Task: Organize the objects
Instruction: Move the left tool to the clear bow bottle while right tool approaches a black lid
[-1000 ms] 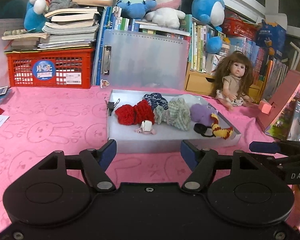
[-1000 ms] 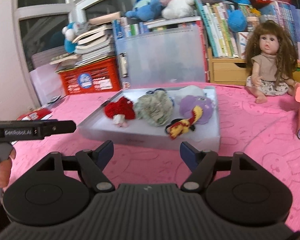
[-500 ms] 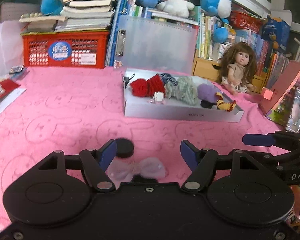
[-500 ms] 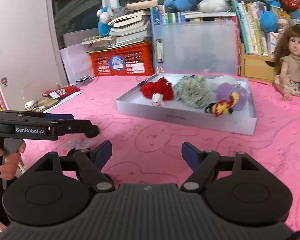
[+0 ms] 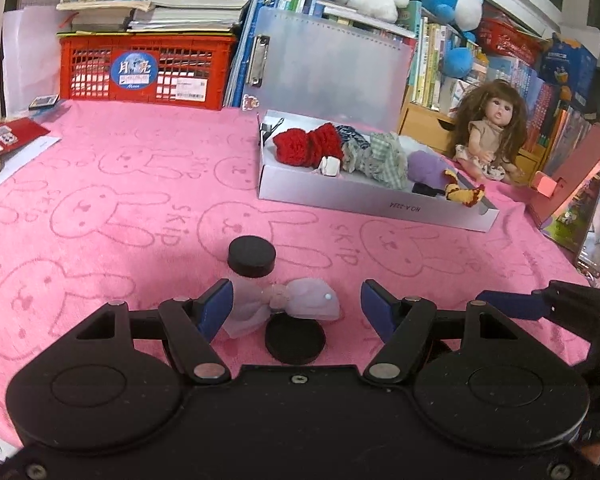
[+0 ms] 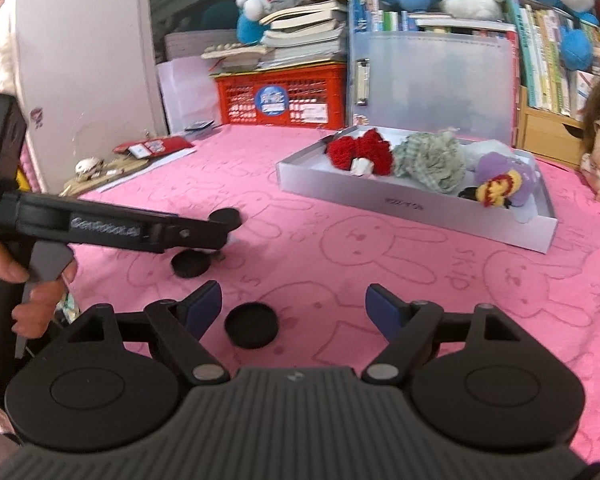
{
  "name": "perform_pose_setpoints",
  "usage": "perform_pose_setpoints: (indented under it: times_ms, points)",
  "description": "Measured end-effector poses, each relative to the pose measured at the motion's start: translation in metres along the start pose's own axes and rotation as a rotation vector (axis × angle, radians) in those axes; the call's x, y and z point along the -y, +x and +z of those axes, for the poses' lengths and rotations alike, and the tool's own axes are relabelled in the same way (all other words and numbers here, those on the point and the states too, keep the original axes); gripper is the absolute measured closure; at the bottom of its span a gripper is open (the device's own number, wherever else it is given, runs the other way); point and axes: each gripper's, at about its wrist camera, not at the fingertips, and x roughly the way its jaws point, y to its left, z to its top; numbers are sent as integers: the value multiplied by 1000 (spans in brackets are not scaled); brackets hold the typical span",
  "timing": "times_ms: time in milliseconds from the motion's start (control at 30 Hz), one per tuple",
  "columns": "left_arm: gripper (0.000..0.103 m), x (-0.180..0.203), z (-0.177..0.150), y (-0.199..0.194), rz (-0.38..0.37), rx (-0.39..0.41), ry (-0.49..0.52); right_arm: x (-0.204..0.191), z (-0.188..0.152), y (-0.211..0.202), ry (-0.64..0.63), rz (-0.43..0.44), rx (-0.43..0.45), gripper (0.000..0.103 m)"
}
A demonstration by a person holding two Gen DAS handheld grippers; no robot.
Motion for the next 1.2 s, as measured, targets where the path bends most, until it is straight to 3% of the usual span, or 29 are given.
perform_pose_setpoints:
  times_ms: [67, 167, 667, 933, 1200]
  points:
    - [33, 1, -1, 1, 11, 11, 4, -5, -2, 2, -20, -1, -4, 16]
    - [18, 2, -2, 1, 39, 35, 12, -9, -5, 3, -45, -7, -8, 16]
    - [11, 5, -6, 11, 63, 23, 7, -18, -14, 7, -73, -17, -21, 15]
    - [17, 15, -13, 12, 79, 28, 84, -21, -14, 7, -80, 11, -12, 15]
    - [36, 15, -13, 11, 92, 38, 87, -22, -15, 5, -80, 16, -8, 18]
